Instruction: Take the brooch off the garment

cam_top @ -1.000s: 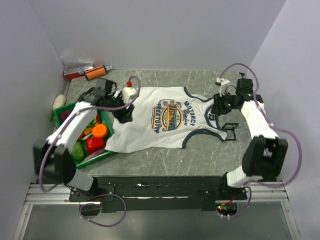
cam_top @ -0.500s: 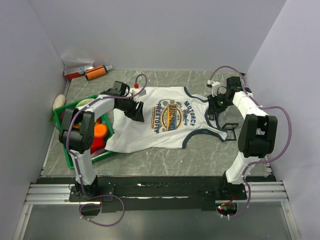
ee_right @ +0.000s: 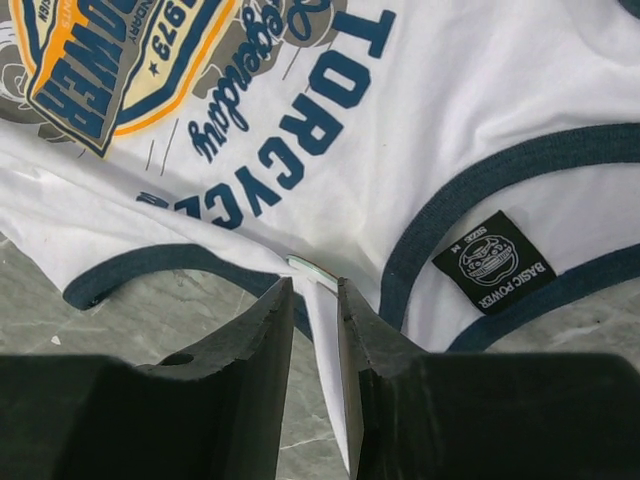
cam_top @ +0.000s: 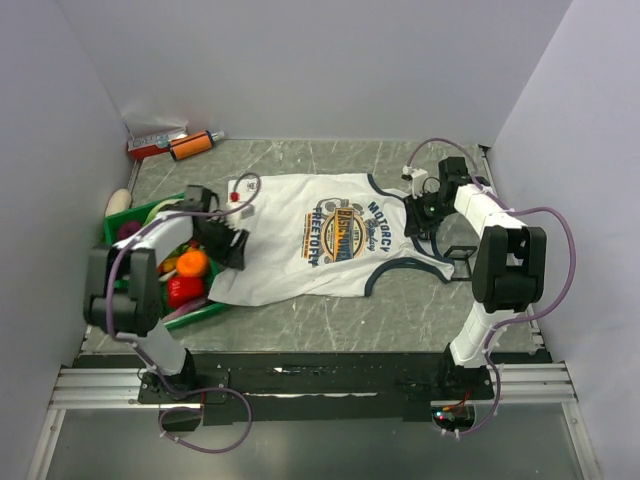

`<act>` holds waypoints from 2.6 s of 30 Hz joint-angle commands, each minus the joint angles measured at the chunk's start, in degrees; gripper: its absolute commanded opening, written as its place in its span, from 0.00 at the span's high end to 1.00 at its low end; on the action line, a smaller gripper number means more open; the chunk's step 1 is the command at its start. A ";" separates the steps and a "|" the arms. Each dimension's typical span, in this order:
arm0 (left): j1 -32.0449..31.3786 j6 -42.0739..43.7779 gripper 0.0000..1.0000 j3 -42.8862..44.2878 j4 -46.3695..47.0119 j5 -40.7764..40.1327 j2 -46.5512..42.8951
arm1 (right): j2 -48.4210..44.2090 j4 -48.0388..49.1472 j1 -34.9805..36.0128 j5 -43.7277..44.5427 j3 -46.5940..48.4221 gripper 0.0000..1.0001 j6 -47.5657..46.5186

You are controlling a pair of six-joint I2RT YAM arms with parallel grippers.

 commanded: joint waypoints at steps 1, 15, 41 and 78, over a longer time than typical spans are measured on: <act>9.00 6.83 0.37 -4.03 -8.71 -4.13 -8.22 | -2.56 -1.15 0.86 0.21 -0.19 0.68 0.41; -1.66 5.09 0.34 4.91 -6.80 7.03 -6.79 | 0.42 -0.71 0.86 3.28 1.55 0.68 -0.91; 10.15 -12.60 0.40 12.93 5.78 -2.81 14.17 | -8.80 -11.43 10.54 0.32 -7.16 0.79 1.11; -13.30 -12.06 0.41 20.40 8.40 18.20 17.59 | 1.58 0.35 16.50 1.44 -3.00 0.77 3.04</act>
